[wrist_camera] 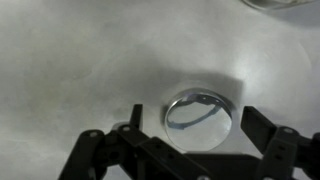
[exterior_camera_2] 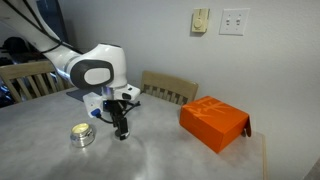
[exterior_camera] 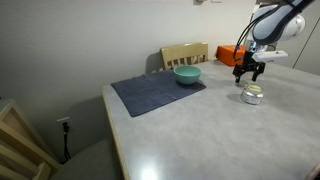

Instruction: Put the silver lid on top of the silver tin

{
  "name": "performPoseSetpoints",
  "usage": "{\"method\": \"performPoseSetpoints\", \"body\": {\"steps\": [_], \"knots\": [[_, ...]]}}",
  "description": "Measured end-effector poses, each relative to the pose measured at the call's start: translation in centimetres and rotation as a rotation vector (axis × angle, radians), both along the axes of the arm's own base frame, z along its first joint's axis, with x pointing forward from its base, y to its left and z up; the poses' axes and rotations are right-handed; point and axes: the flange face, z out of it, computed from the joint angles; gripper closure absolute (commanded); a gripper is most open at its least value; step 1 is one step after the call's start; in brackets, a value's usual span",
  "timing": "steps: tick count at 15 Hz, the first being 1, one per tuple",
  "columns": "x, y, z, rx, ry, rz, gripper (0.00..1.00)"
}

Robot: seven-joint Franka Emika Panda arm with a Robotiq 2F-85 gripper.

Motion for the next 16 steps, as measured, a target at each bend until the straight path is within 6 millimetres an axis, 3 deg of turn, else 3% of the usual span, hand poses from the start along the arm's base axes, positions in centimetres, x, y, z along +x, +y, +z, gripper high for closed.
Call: {"method": "performPoseSetpoints", "body": {"steps": [6,7,8,12,16], "knots": [[0.69,0.41,-1.08,-0.004,0.004,0.009,0.00],[0.69,0.39,-1.07,-0.004,0.004,0.009,0.10],[0.70,0.36,-1.06,-0.004,0.003,0.008,0.26],[0.71,0.35,-1.05,-0.004,0.003,0.008,0.54],[0.70,0.49,-1.01,-0.003,0.003,0.010,0.56]]}}
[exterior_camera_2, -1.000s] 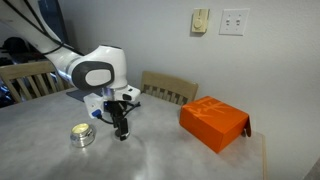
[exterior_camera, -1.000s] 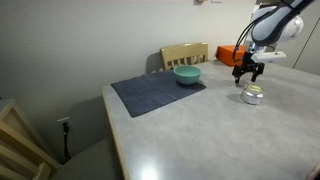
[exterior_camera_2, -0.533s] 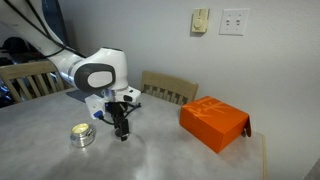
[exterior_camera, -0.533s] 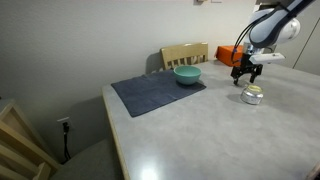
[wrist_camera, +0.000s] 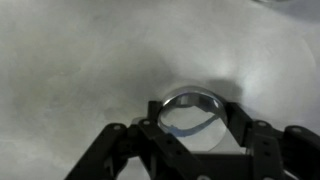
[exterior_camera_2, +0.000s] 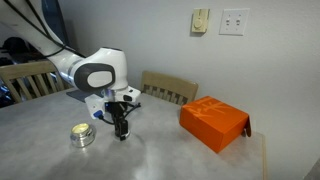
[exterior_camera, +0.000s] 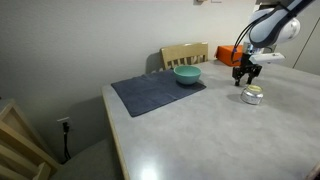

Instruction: Put the silver lid on top of the silver tin

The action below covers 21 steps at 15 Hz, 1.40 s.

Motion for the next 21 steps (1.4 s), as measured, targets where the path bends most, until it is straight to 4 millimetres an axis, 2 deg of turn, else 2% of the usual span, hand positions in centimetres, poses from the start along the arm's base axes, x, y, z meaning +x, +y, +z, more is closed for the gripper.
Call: {"method": "performPoseSetpoints", "body": {"steps": [5,7,14,18,21], "knots": [[-0.8,1.0,0.2,-0.101,0.035,0.086,0.56],[-1.6,1.9,1.0,-0.176,0.036,0.120,0.56],[-3.6,5.6,6.9,-0.335,-0.055,0.190,0.56],[-5.9,7.7,9.8,-0.277,-0.081,0.208,0.56],[-8.3,9.7,11.1,-0.185,-0.060,0.236,0.56]]}}
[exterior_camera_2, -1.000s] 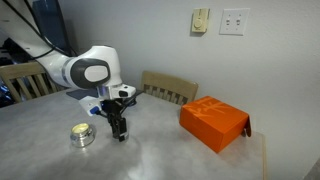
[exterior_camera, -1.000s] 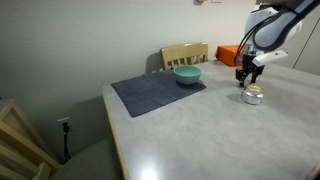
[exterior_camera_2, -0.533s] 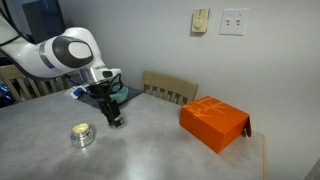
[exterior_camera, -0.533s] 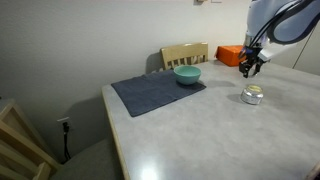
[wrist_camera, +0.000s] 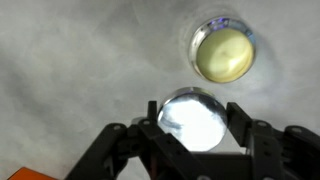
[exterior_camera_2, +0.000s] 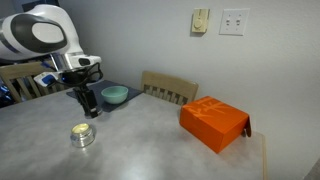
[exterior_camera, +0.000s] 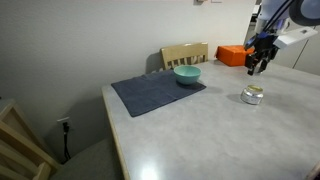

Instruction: Put the silver lid on top of the silver tin

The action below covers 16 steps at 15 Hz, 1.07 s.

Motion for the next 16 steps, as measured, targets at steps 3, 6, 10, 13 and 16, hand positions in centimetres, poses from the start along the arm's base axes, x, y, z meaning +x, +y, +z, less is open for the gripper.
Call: {"method": "performPoseSetpoints", "body": {"steps": [3,6,10,13,16], "knots": [[-2.1,1.4,0.7,0.036,0.040,0.005,0.56],[-3.6,1.9,0.0,0.036,0.065,0.013,0.56],[-4.9,1.4,-1.6,0.032,0.108,0.011,0.56],[-5.3,1.2,-2.4,0.036,0.133,0.044,0.56],[-5.5,2.0,-3.3,0.045,0.157,0.101,0.56]]}}
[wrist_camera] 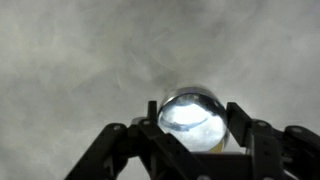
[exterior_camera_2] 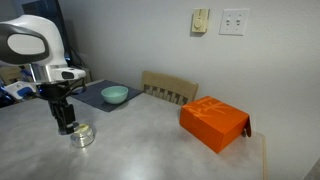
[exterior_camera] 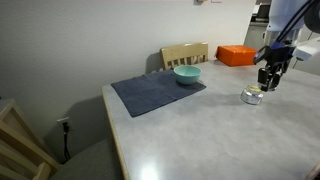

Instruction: Put the silver lid on top of the silver tin

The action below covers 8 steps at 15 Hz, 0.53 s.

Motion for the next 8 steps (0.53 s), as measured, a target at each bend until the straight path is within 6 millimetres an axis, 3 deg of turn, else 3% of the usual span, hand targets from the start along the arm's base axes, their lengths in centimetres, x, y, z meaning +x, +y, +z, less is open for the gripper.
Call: {"method": "performPoseSetpoints", "body": {"steps": [4,8], "knots": [[-0.1,1.4,-0.5,0.012,0.008,0.066,0.56],[0.1,1.5,-0.6,-0.002,-0.009,0.104,0.56]]}}
